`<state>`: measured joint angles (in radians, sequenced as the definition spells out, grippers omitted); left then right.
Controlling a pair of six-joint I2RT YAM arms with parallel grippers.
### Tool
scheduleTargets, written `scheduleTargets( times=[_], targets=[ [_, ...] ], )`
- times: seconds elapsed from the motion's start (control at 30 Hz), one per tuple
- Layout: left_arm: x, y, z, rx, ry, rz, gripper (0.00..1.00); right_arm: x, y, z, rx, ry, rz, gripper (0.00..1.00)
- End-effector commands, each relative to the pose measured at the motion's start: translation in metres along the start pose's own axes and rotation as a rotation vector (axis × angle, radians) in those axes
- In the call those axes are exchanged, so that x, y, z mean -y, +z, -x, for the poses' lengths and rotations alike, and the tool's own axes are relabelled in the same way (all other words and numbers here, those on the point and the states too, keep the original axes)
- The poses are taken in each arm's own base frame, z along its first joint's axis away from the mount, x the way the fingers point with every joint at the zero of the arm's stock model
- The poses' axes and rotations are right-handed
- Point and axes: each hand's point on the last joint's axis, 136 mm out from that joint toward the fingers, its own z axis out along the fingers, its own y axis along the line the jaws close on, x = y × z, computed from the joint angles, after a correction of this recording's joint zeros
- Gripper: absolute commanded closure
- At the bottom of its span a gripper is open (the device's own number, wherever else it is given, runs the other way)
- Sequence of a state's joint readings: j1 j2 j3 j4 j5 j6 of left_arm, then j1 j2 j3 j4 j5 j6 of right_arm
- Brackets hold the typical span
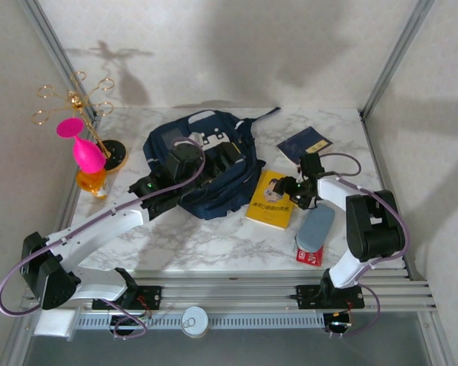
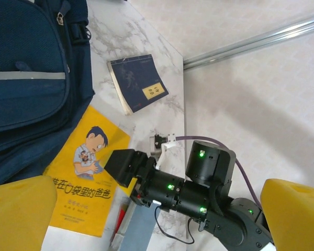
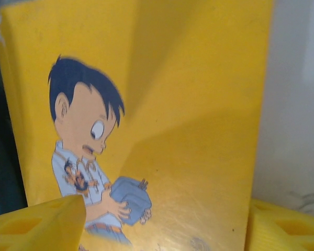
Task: Pack the student bag
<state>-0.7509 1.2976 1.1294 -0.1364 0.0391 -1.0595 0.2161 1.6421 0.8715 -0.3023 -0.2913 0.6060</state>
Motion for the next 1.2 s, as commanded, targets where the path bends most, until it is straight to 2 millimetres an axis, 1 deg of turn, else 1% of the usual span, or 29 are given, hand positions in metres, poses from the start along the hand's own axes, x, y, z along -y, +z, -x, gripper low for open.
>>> scheduleTargets(
  times=[0.0,0.13,0.23,0.27,0.37,0.43,0.57,0.67,0.77,0.87,0.9,0.97,1.17],
  targets=[
    [0.005,0.002,0.001,-0.013,-0.011,-0.013,0.01,-0.027,-0.002,-0.024,-0.091,-0.036,0.166,0.32],
    [0.003,0.003,-0.001,-0.012,-0.025,-0.018,0.01,-0.026,-0.002,-0.028,-0.087,-0.060,0.176,0.38],
    [0.007,0.004,-0.002,-0.024,-0.023,-0.027,0.01,-0.026,-0.011,-0.027,-0.060,-0.080,0.193,0.44],
    [0.008,0.004,-0.002,-0.025,-0.019,-0.023,0.01,-0.027,-0.016,-0.025,-0.045,-0.084,0.208,0.47],
    [0.003,0.004,-0.003,-0.017,-0.029,-0.016,0.01,-0.036,-0.024,-0.028,-0.042,-0.089,0.299,0.51],
    [0.006,0.004,-0.003,-0.021,-0.033,-0.034,0.01,-0.042,-0.025,-0.031,-0.058,-0.094,0.340,0.53],
    [0.005,0.005,-0.003,-0.014,-0.032,-0.029,0.01,-0.037,-0.021,-0.035,-0.061,-0.084,0.332,0.56],
    [0.009,0.005,-0.004,-0.021,-0.037,-0.041,0.01,-0.040,-0.019,-0.037,-0.070,-0.084,0.366,0.57],
    [0.013,0.004,0.000,-0.007,-0.039,-0.047,0.01,-0.042,-0.016,-0.036,-0.072,-0.082,0.381,0.61],
    [0.010,0.005,0.000,-0.006,-0.032,-0.033,0.01,-0.045,-0.017,-0.034,-0.064,-0.087,0.400,0.65],
    [0.010,0.005,0.000,-0.008,-0.031,-0.029,0.01,-0.046,-0.016,-0.034,-0.063,-0.090,0.401,0.68],
    [0.010,0.003,0.000,-0.005,-0.026,-0.031,0.01,-0.046,-0.015,-0.033,-0.065,-0.092,0.401,0.72],
    [0.004,0.003,0.000,0.001,-0.006,-0.017,0.01,-0.049,-0.010,-0.031,-0.077,-0.100,0.421,0.77]
  ],
)
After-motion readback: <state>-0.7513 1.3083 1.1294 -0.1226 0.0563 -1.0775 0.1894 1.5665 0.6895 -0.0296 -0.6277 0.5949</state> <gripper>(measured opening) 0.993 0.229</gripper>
